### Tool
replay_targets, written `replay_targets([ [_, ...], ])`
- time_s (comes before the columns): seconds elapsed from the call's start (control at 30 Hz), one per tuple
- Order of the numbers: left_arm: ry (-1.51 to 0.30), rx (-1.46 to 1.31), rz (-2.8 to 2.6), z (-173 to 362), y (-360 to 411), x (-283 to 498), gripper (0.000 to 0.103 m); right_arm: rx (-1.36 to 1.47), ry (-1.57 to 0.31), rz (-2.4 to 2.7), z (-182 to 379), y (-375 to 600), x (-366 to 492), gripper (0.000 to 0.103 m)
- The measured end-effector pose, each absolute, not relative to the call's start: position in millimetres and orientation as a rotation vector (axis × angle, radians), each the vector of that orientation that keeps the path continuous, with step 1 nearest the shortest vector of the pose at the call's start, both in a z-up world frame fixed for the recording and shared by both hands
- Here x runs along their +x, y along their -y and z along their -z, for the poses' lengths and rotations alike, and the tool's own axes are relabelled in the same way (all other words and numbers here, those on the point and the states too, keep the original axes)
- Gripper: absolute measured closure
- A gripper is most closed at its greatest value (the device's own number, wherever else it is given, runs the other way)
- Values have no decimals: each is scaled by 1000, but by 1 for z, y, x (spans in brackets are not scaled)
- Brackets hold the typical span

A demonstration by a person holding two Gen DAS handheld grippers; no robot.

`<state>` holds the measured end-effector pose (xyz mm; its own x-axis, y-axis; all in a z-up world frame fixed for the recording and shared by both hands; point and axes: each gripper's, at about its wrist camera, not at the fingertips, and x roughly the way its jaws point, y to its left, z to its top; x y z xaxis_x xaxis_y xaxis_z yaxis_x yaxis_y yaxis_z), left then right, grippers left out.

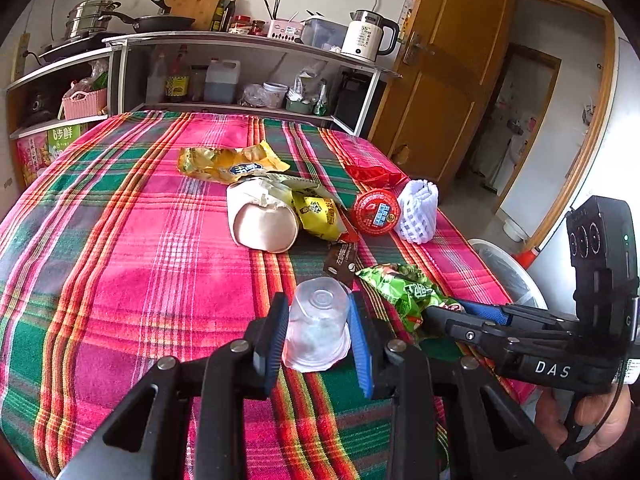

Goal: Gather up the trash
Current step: 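Grasp the clear plastic cup with the left tool while the right tool grasps the green snack packet, then carry the cup and green packet over the bin and open both tools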

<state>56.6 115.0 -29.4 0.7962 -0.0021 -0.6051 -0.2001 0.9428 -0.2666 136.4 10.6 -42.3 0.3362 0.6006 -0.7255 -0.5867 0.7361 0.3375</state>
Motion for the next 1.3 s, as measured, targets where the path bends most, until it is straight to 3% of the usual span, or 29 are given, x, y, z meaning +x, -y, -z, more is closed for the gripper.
replay_targets([
  [0.03,-644,-326,-107,30,-115,56,71,14,-949,-772,42,-10,136,77],
  [0.3,-642,-314,-99,26,-109,58,72,20,-915,-751,33,4,131,80],
  [1.3,-598,-173,202,-26,32,136,71,196,-821,-403,13,190,126,80],
])
